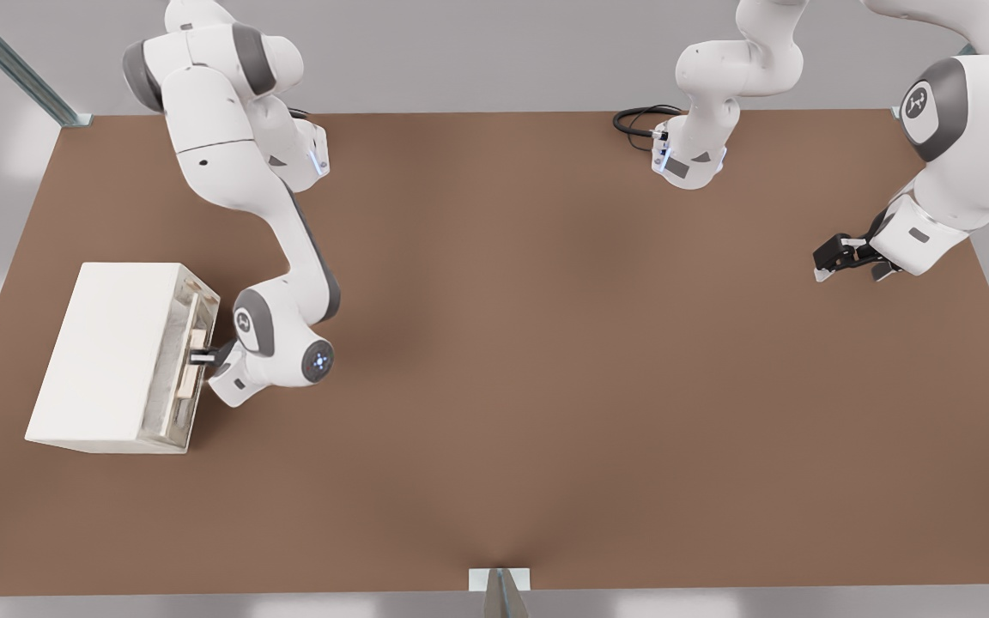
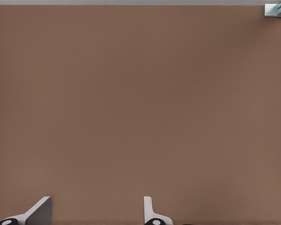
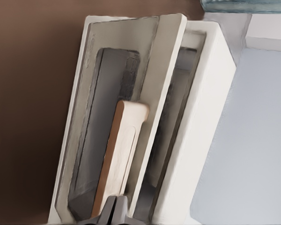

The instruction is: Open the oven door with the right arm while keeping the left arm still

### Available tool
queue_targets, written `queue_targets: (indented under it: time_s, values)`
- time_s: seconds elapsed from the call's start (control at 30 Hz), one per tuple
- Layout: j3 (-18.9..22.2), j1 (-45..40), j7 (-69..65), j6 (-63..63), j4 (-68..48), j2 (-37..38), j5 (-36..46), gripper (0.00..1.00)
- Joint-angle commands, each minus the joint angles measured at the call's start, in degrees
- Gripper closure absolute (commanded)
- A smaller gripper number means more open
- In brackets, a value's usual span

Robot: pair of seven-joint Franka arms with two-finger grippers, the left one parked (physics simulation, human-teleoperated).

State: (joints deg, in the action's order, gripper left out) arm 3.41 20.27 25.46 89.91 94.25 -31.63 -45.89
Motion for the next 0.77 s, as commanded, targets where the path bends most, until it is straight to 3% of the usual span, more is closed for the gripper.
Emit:
queue_targets:
  time_s: [0.0,0.03,0.1,0.17,0.3,0.73]
  values:
    - [-2.27,-0.05,3.63,0.27,-3.89,1.04,8.27,0.25]
    - [-2.88,-0.76,-2.33,-0.17,-8.54,2.88,13.1,0.0]
    - [-2.71,-3.48,-15.43,-5.45,-20.32,4.47,29.69,0.0]
    - [0.54,-8.67,-28.0,-7.65,-21.74,9.65,47.82,0.0]
    - [0.63,-11.39,-37.06,-13.36,-25.43,16.33,45.45,0.0]
    - [0.72,-14.56,-43.74,-12.22,-25.25,15.28,48.44,0.0]
